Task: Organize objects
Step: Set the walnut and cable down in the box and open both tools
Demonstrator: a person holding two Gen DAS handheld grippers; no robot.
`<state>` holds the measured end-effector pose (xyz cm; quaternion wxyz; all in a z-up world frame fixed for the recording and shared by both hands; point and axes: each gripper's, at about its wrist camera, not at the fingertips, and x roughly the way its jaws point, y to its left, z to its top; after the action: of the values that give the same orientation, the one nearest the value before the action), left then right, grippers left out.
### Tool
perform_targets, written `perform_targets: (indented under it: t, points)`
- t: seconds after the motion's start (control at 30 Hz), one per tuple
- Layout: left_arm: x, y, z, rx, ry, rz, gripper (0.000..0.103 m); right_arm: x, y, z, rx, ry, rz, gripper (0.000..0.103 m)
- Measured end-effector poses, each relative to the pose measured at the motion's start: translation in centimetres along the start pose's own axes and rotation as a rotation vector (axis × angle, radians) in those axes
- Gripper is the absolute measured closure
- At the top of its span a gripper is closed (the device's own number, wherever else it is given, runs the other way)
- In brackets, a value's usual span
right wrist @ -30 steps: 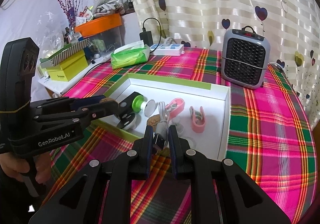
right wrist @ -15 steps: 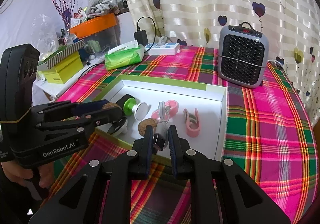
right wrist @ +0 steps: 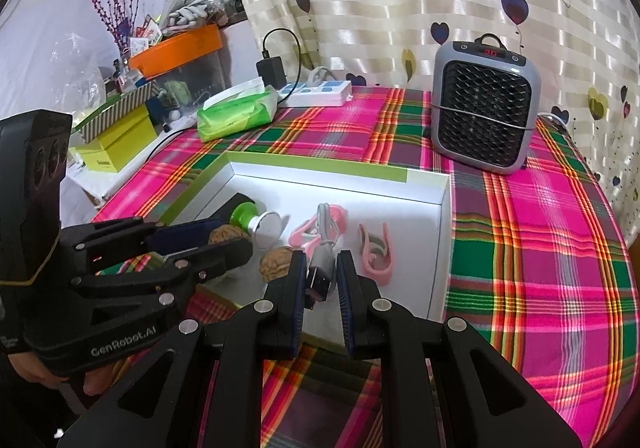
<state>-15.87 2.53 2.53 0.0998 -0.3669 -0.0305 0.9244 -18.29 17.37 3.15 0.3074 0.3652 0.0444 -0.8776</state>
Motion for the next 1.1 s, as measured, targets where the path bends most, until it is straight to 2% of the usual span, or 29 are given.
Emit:
perform_targets:
  t: [0.57, 1.1]
  points:
    - [1.7, -0.4, -0.2, 0.02, 0.035, 0.01, 0.074, 0.4, -1.0, 0.1, 0.027, 0.007, -0.021, 0.087]
    - [1.8, -0.1, -0.2, 0.006, 0.035, -0.002, 0.074, 0.8, -1.8, 0.0, 0.049, 0.018, -0.035, 0.087]
